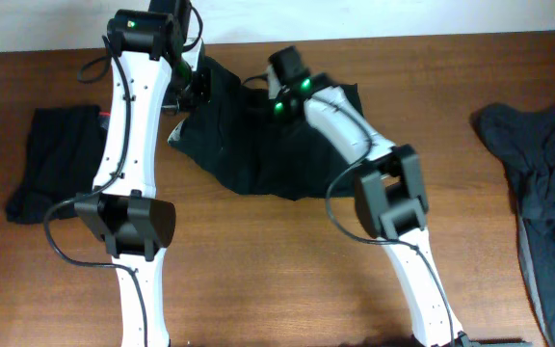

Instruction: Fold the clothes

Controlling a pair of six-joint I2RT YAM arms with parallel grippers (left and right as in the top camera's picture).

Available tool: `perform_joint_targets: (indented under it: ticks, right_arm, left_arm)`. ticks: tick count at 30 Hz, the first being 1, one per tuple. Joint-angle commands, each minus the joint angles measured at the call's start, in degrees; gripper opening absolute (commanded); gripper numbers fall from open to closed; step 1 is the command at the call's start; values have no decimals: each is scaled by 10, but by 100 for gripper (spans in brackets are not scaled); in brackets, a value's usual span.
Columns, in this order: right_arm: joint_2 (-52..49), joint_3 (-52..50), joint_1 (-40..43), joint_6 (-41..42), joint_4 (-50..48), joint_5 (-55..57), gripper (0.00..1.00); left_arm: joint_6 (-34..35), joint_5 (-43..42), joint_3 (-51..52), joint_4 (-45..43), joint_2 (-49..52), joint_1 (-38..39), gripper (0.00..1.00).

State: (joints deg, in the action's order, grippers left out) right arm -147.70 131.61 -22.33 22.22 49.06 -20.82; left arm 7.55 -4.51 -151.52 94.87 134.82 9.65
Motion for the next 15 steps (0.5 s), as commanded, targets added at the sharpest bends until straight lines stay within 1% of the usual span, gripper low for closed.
perform_joint_targets:
  ticks: [1,6,8,12,15]
  right_arm:
    - [95,73,64,-32,96,-12,4]
    - [140,101,143,-87,282,5,4]
    - [142,101,173,-103,337,28,4]
    - [141,75,215,-115,391,78,4]
    - [141,40,240,-115,399,87,4]
  left_arm:
    - [8,-7,-13,-3,0,6,1]
    - [23,-7,-13,-9,0,23,0]
    - [32,-7,-16,-12,0,31,0]
    - [47,-7,-30,-14,0,50,1]
    - [53,-7,-41,-17,0,67,1]
